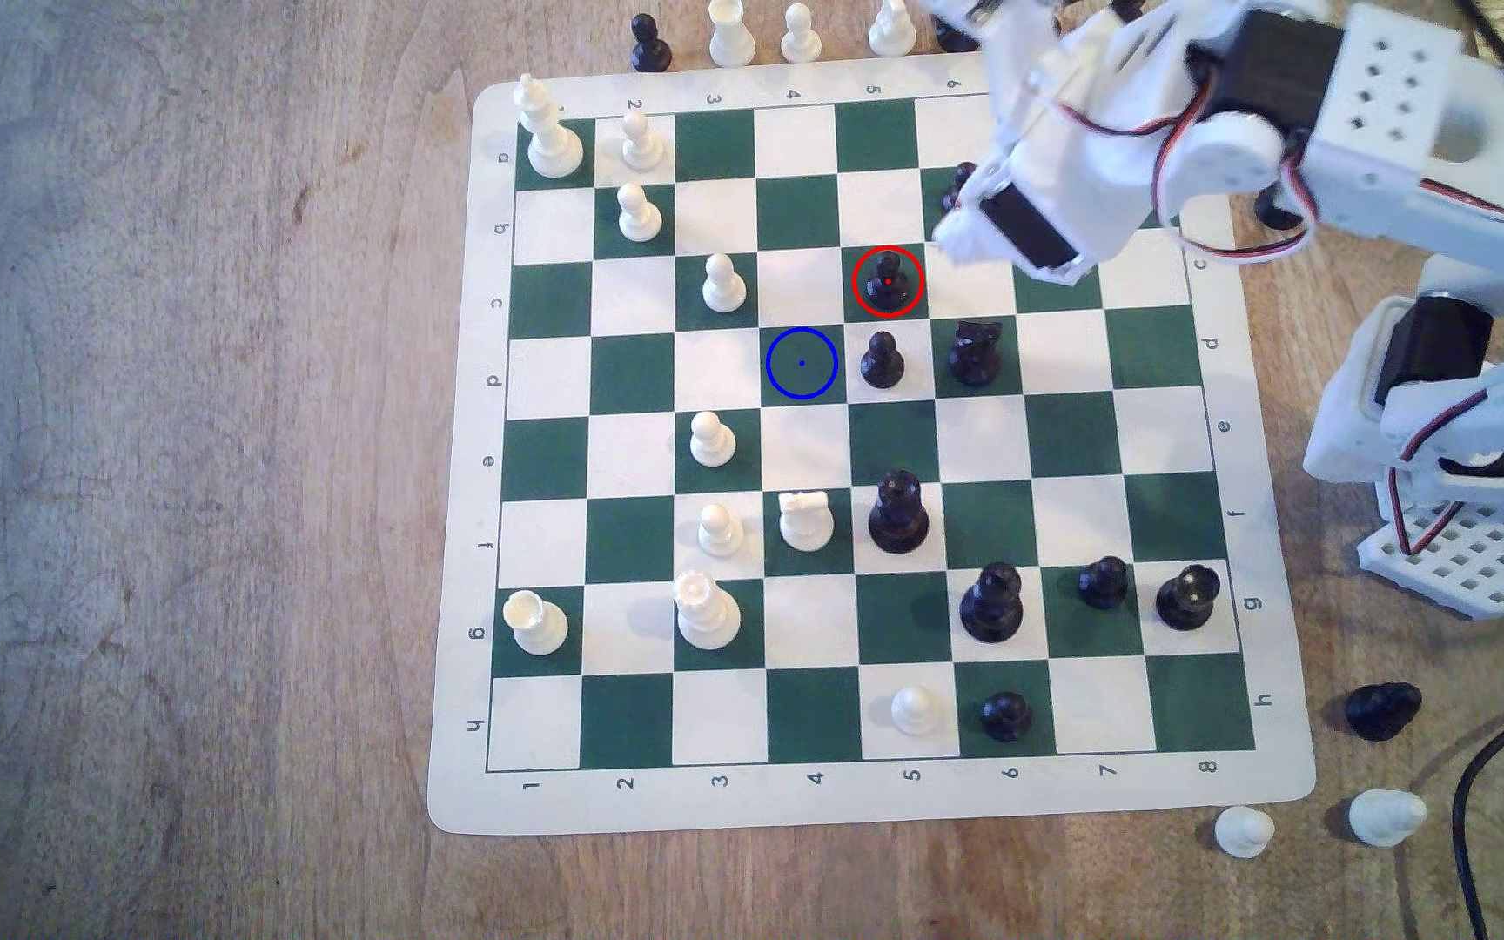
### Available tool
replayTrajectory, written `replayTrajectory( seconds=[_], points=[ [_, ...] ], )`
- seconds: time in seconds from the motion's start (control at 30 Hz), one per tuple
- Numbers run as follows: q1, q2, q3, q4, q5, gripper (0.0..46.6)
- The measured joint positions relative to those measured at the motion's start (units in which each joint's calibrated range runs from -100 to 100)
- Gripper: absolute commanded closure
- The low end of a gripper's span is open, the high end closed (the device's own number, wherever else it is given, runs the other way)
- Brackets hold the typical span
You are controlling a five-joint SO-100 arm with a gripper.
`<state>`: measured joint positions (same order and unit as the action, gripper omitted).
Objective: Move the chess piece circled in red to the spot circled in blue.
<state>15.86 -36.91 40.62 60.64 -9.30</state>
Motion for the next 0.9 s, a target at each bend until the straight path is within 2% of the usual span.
replayTrajectory(
  seconds=[0.53, 0.9],
  points=[
    [2.4, 17.2, -5.8, -4.8, 0.4, 35.8],
    [2.4, 26.8, -12.2, -6.2, 0.0, 33.3]
  ],
)
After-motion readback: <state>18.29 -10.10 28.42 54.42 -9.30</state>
